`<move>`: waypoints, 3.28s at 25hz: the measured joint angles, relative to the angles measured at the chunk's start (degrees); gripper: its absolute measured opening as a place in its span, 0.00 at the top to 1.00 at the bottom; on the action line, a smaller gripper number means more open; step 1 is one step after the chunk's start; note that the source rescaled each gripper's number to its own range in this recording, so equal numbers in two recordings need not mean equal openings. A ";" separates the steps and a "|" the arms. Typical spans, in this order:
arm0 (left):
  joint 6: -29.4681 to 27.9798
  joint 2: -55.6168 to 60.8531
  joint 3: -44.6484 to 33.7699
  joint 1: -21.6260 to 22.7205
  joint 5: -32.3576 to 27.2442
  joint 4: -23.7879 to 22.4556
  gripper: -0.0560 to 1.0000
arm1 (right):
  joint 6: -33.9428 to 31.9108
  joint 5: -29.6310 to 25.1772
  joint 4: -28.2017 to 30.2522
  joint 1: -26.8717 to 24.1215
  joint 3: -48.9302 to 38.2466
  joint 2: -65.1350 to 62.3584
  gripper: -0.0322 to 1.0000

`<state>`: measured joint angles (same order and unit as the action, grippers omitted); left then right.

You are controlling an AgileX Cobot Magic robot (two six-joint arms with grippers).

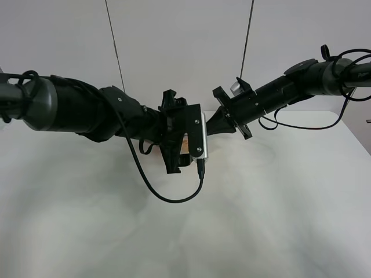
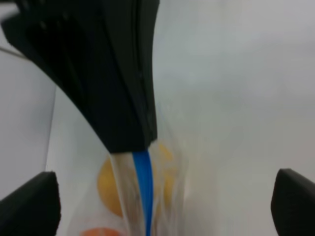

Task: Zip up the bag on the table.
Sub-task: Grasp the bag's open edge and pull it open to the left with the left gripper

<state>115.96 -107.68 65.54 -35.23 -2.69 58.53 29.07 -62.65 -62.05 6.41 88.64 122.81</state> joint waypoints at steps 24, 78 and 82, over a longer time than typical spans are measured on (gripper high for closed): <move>0.00 -1.02 0.00 0.82 5.15 0.05 0.79 | -0.16 0.01 0.00 0.00 0.00 0.00 0.97; 12.02 -1.02 -0.57 19.82 2.26 0.04 0.95 | -0.79 1.17 -2.27 0.04 0.21 0.00 0.97; 12.67 -1.02 -0.57 22.96 2.26 0.04 0.95 | -0.84 1.12 -2.27 0.04 0.21 0.00 0.97</move>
<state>128.63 -108.71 64.97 -12.27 -0.44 58.58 28.23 -61.53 -64.32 6.45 88.85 122.81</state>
